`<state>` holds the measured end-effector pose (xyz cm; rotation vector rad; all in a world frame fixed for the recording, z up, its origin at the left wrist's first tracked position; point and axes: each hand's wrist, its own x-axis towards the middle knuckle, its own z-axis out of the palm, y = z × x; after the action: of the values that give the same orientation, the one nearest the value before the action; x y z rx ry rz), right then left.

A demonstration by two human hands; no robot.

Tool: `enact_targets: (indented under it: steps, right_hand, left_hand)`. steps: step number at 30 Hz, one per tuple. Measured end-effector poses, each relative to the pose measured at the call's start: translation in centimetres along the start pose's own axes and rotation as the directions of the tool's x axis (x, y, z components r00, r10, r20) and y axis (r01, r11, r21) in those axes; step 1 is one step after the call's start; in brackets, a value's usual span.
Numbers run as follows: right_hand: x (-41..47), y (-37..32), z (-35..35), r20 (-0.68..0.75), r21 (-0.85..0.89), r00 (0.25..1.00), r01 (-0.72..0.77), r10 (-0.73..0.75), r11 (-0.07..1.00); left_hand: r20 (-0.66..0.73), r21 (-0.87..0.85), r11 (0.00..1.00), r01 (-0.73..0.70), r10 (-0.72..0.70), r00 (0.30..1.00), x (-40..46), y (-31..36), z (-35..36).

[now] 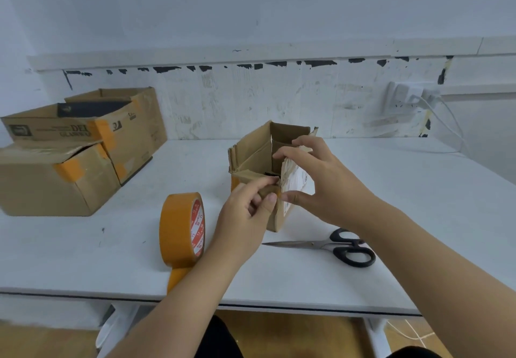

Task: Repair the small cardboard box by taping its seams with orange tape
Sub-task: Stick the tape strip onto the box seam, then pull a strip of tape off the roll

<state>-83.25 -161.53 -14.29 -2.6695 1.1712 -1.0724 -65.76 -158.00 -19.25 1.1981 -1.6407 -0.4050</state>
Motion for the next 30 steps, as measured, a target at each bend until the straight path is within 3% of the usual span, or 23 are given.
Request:
enact_targets:
  steps: [5,9,12,14,16,18,20,24,30]
  right_hand:
    - [-0.5,-0.7,-1.4,0.085,-0.019,0.996,-0.038,0.039,0.999]
    - [-1.3,-2.1,-2.0,-0.083,0.036,0.996,-0.023,0.026,0.999]
    - [-1.8,-5.1,-1.9,-0.229,0.14,0.973,0.051,-0.018,0.989]
    - [-2.3,-7.5,-0.8,-0.205,0.23,0.977,0.103,-0.056,0.968]
    - [-2.6,-9.7,1.2,-0.051,0.315,0.998,0.052,-0.038,0.948]
    - [-2.7,-11.3,3.7,0.171,0.332,0.985,-0.088,0.032,0.939]
    - [-2.4,-12.2,6.0,0.263,0.299,0.963,-0.135,0.054,0.945]
    - [-1.7,-12.8,8.2,0.264,0.35,0.96,-0.185,0.093,0.918]
    - [-2.5,-12.9,8.8,0.237,0.476,0.967,-0.204,0.098,0.855]
  left_hand:
    - [0.017,-0.032,0.997,0.075,-0.074,0.997,-2.0,3.1,-1.8]
    - [0.128,-0.154,0.976,0.152,-0.133,0.983,-7.3,6.4,-4.8]
    - [0.379,-0.267,0.872,0.411,-0.297,0.876,-11.5,7.0,-7.3]
    - [0.426,-0.233,0.795,0.561,-0.435,0.793,-13.6,5.8,-8.5]
    - [0.335,-0.146,0.72,0.678,-0.609,0.719,-15.5,3.9,-8.9]
    - [0.207,-0.107,0.648,0.754,-0.728,0.654,-16.9,2.1,-9.0]
    - [0.081,-0.222,0.591,0.776,-0.782,0.618,-17.4,0.8,-9.0]
    - [0.013,-0.513,0.51,0.69,-0.8,0.6,-16.7,-0.2,-8.7]
    - [0.013,-0.602,0.49,0.63,-0.783,0.622,-15.7,0.1,-7.5]
